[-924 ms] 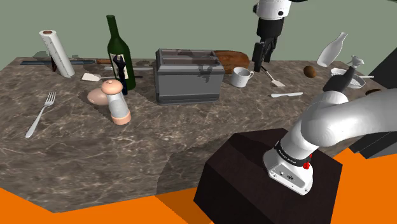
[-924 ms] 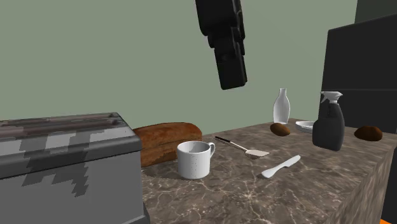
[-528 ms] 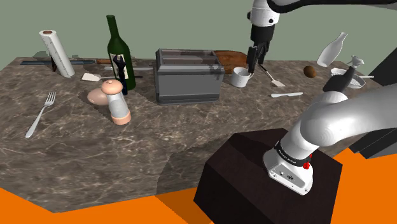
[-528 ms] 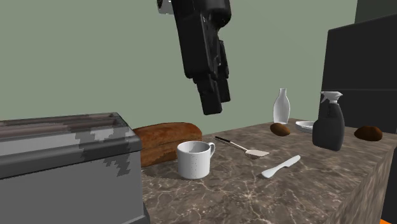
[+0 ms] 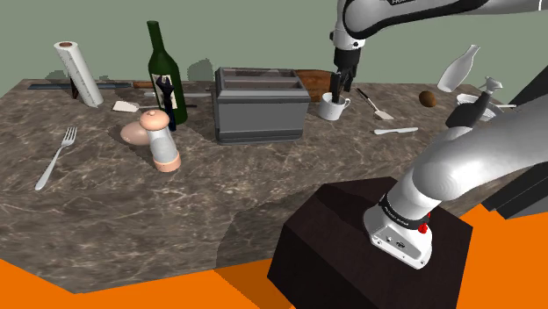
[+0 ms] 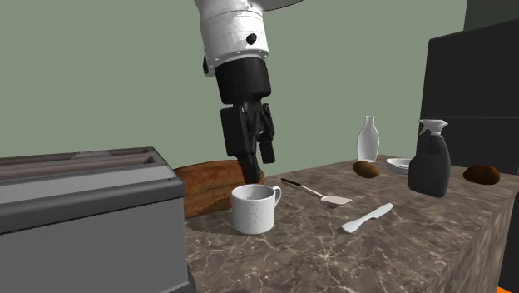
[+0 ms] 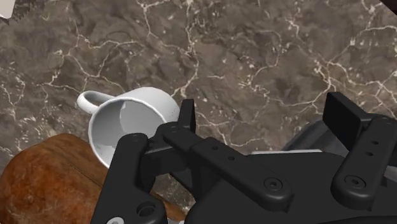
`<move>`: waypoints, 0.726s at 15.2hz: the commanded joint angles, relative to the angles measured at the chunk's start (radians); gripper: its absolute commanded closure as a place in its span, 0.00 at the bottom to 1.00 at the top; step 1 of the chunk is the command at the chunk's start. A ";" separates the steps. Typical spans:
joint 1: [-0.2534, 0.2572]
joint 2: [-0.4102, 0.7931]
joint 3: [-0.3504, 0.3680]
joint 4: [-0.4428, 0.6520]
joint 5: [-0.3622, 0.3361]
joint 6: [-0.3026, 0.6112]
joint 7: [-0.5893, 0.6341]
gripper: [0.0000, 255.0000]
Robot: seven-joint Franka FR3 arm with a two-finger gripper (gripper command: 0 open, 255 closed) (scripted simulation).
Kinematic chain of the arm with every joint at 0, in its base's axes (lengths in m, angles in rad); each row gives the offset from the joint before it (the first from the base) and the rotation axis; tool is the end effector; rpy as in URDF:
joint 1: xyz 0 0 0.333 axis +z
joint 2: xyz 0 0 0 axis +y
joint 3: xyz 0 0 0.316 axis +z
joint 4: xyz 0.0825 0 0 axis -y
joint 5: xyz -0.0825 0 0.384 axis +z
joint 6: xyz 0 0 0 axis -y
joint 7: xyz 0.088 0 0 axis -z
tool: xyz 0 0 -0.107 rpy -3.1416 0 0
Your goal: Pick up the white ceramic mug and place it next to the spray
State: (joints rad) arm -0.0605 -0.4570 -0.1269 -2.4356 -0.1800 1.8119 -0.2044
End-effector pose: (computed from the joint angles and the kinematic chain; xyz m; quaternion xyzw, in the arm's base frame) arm 0.3801 -0.0890 0.4553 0.9938 0.0460 -0.0930 0.0406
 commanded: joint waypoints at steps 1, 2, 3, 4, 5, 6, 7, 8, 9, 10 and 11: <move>-0.009 0.057 -0.022 0.004 -0.013 0.060 -0.023 0.00; -0.013 0.090 -0.034 0.013 -0.017 0.087 -0.036 0.00; -0.017 0.125 -0.045 0.024 -0.021 0.114 -0.049 0.00; -0.021 0.160 -0.056 0.037 -0.024 0.139 -0.062 0.00; -0.025 0.196 -0.066 0.050 -0.025 0.164 -0.076 0.00; -0.029 0.232 -0.076 0.066 -0.025 0.188 -0.090 0.00; -0.033 0.268 -0.086 0.082 -0.025 0.211 -0.103 0.00; -0.037 0.305 -0.095 0.100 -0.023 0.233 -0.118 0.00; -0.041 0.342 -0.103 0.119 -0.019 0.254 -0.132 0.00; -0.043 0.356 -0.106 0.126 -0.018 0.262 -0.138 0.00; -0.044 0.362 -0.107 0.117 -0.019 0.276 -0.138 0.00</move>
State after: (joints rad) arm -0.1022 -0.1129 -0.2299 -2.3227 -0.1991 2.0731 -0.3358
